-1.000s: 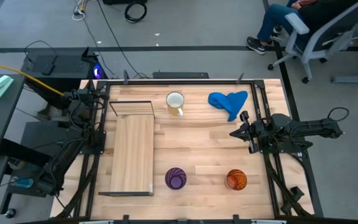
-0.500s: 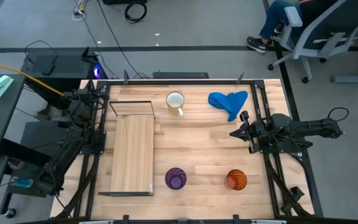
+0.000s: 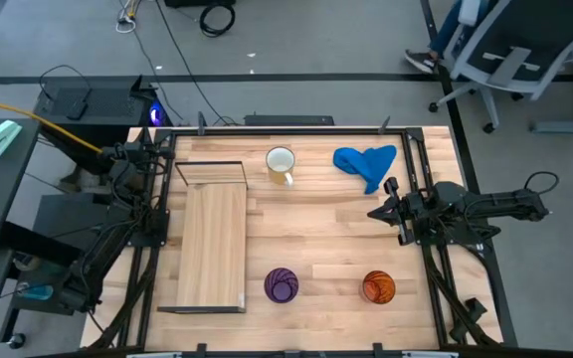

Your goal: Stack small to large cups/mugs on shelf

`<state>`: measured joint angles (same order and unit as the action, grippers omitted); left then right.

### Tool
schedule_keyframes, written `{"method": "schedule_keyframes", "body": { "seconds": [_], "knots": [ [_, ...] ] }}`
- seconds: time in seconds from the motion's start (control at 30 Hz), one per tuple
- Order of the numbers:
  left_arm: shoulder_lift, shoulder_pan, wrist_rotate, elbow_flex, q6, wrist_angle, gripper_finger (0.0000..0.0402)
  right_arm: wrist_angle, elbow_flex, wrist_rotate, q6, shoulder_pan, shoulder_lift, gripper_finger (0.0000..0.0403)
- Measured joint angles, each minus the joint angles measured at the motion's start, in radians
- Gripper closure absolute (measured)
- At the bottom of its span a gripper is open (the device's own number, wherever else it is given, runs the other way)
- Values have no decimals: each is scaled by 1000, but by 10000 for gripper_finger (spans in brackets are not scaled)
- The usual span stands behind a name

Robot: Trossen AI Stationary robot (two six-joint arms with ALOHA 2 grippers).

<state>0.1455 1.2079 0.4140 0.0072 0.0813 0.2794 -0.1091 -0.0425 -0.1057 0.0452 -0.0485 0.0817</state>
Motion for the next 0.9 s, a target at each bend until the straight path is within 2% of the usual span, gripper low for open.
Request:
{"method": "schedule_keyframes", "body": {
  "seconds": [0.9],
  "knots": [
    [0, 0, 0, 0, -15, 0, 364, 0, 0, 0, 0, 1, 0, 387]
  ]
}}
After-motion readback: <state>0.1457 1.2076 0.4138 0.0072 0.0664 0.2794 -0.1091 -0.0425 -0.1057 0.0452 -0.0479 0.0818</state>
